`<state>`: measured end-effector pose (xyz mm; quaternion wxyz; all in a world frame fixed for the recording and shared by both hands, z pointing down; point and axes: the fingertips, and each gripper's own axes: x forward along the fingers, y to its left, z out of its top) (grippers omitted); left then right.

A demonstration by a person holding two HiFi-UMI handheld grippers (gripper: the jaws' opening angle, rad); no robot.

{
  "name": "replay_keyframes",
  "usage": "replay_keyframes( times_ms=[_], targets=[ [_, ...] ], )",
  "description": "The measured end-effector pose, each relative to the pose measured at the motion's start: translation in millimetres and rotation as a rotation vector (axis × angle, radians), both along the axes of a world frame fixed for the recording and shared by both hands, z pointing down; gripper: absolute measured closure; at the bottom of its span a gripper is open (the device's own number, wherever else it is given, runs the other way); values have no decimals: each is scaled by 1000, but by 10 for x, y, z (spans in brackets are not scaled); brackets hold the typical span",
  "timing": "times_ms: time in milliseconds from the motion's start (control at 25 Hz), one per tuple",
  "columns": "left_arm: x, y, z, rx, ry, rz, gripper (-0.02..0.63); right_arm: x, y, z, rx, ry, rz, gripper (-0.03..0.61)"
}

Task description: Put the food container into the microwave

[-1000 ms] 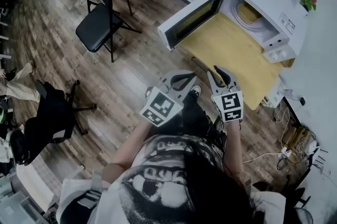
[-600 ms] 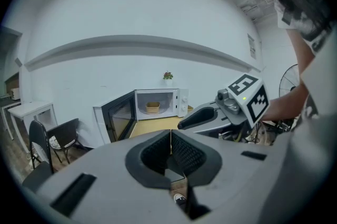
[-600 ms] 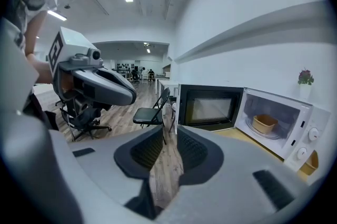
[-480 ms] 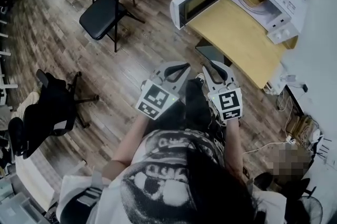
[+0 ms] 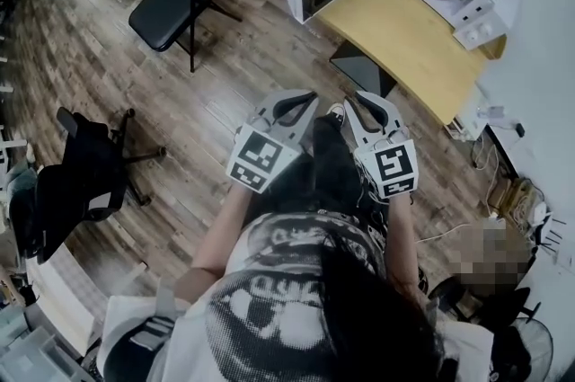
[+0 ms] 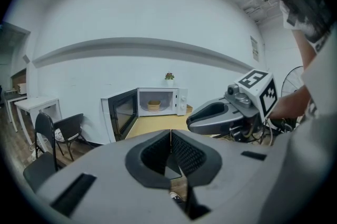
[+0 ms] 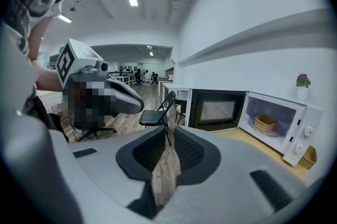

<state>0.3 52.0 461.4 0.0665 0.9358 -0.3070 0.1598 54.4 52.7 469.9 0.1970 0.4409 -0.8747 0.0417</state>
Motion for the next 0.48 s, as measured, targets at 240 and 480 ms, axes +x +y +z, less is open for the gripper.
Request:
replay_keyframes(
  times_ms=[240, 480],
  targets=[
    [86, 115, 45, -1, -1, 24, 612, 106, 148, -15, 7, -51, 16, 572],
    [179, 234, 9, 8, -4, 56, 612, 196, 230, -47, -2, -95, 24, 572]
  ],
)
